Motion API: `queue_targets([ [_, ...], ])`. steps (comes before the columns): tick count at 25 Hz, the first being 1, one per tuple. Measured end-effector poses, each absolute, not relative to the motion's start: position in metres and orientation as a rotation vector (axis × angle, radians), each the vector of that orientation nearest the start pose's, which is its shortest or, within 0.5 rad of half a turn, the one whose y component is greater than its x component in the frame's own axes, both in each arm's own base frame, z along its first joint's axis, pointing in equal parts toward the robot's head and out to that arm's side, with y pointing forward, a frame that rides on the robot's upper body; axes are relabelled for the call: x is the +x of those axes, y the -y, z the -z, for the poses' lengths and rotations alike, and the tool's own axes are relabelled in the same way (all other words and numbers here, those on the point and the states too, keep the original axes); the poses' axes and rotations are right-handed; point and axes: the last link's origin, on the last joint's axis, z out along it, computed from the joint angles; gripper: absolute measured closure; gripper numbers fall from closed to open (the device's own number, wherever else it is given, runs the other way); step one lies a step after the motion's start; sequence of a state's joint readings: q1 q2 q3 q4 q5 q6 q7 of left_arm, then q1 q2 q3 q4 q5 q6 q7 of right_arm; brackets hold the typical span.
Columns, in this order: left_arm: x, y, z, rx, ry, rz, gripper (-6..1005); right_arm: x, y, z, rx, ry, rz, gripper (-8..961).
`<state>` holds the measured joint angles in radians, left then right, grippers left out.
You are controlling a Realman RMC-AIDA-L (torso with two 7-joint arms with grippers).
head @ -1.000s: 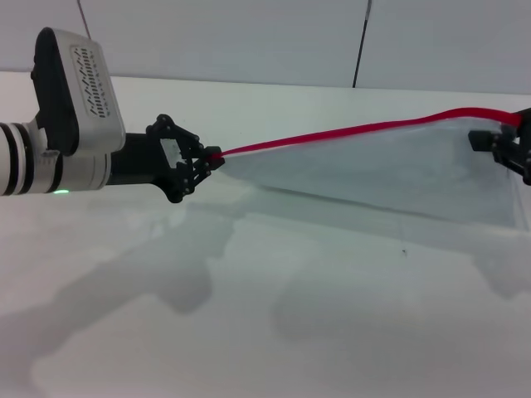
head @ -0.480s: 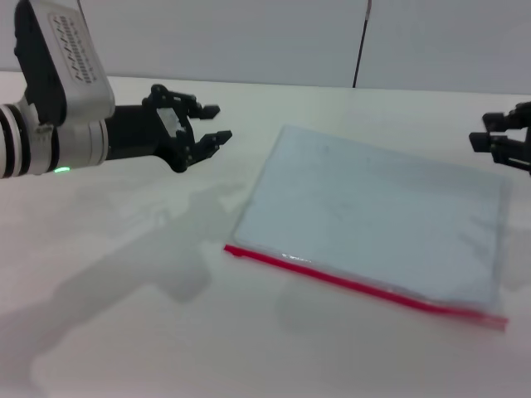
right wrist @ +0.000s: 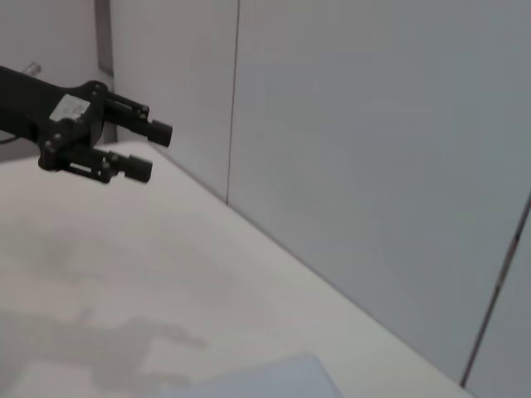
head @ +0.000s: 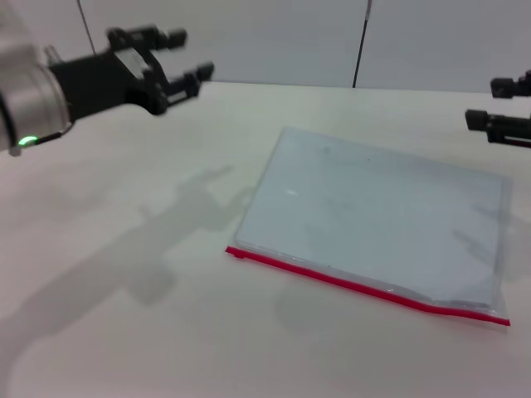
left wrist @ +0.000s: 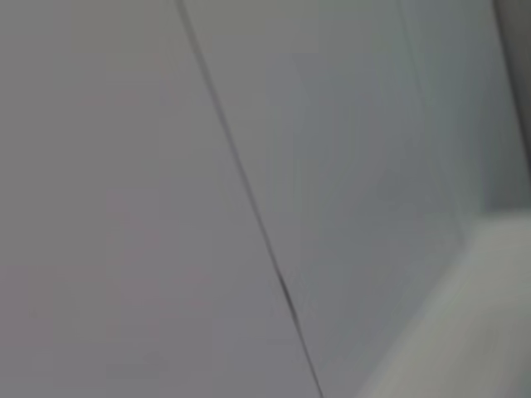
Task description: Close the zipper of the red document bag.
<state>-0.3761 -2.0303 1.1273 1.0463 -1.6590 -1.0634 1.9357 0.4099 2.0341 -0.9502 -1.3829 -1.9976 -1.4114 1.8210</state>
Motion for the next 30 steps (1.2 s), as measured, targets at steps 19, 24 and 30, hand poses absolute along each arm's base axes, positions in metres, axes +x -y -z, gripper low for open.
queue_targets([
  [19,-0.251,-0.366,-0.082,-1.869,0.226,0.956,427,0.239,-0.382,-0.066,-1.965,-0.43,-0.553,363],
  [24,-0.254,-0.366,-0.071,-1.818,0.236,0.976,429,0.26,-0.385,-0.06,-1.838,-0.517,-0.628,365],
  [30,-0.264,-0.369,-0.064,-1.766,0.286,0.977,430,0.278,-0.387,-0.053,-1.763,-0.562,-0.699,367],
])
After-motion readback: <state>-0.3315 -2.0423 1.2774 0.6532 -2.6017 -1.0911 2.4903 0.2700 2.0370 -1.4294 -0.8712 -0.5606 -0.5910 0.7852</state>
